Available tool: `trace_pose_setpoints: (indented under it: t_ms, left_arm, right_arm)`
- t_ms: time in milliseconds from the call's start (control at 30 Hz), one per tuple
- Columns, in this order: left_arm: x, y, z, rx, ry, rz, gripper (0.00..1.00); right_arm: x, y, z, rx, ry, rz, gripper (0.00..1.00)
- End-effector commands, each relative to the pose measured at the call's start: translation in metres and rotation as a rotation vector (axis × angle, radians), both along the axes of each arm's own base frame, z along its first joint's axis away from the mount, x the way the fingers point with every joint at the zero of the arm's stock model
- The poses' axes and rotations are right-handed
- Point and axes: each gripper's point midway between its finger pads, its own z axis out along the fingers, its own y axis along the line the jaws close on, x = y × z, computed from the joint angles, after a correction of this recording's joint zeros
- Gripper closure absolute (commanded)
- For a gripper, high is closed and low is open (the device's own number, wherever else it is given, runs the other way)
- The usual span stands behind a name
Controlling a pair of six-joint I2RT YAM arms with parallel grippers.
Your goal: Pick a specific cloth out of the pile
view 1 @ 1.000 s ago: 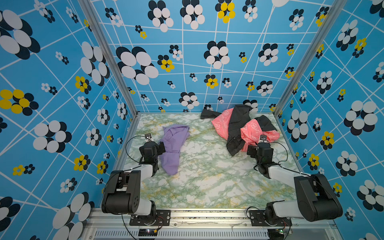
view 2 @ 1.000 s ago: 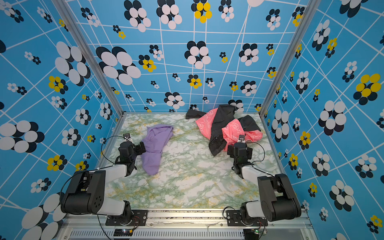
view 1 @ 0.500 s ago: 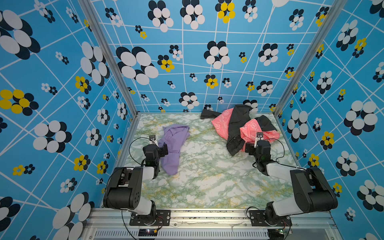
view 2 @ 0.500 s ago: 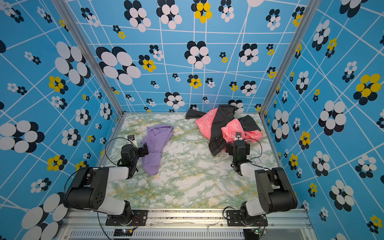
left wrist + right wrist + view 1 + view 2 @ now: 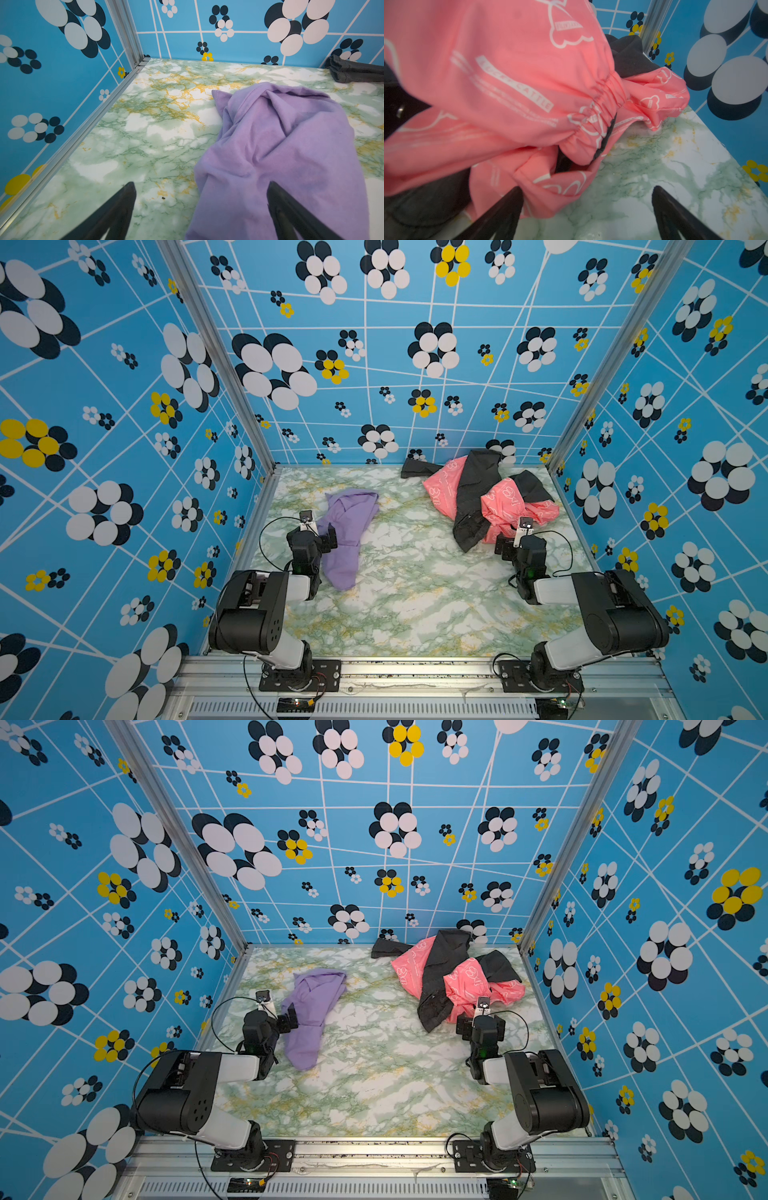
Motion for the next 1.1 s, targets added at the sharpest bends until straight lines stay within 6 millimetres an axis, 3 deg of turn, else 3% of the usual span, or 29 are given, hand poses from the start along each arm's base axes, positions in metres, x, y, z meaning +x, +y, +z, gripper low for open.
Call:
trace_pose_setpoints:
  t_ms: [0,167,1067]
  left_arm:
    - [-0.0024,0.0005,-0.0036,0.016,0.000,0.004,0.01]
    - [-0.0025,0.0004,-0.0036,0.016,-0.001,0.004,0.01]
    - [-0.0024,-0.0001,-0.0036,0.018,0.000,0.002,0.01]
  right_arm:
    - [0.0110,0.0011,0.0196,0.016,-0.081,0.000,0.01]
    - [0.0097,-0.0078,0.0206,0.014,-0.089,-0.056,0.01]
    - [0.0140,-0.0084,0.0173,0.064,-0.065,-0.018,0.01]
